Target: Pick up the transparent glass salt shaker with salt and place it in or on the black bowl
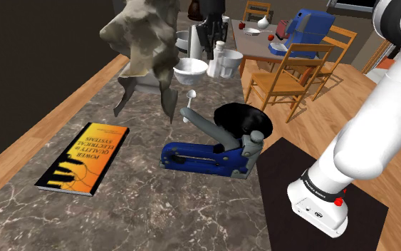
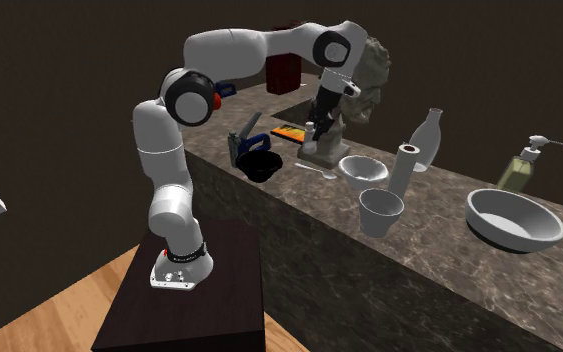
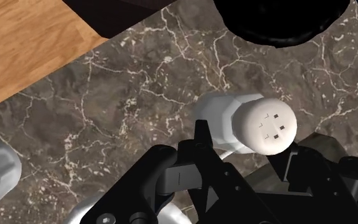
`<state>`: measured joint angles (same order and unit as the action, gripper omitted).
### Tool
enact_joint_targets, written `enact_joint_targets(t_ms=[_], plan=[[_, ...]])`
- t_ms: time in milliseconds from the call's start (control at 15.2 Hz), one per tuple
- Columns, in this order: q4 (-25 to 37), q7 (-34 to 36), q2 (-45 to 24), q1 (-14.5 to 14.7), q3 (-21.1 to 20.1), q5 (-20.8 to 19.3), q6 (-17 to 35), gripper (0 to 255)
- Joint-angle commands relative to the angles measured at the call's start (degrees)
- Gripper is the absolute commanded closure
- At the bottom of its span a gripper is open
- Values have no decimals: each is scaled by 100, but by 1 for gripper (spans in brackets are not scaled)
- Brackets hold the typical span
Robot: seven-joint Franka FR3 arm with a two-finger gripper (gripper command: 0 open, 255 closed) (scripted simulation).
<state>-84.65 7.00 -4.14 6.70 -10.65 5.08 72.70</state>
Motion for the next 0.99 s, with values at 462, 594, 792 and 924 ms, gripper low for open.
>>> enact_joint_targets(t_ms=[462, 594, 792, 924], plan=[[233, 154, 253, 46, -48, 92, -472, 255], [-254, 245, 683, 88, -90, 201, -397, 255], [-885, 394, 1287, 165, -161, 373, -338, 255], [-1250, 504, 1667, 222, -215, 494, -329, 255]])
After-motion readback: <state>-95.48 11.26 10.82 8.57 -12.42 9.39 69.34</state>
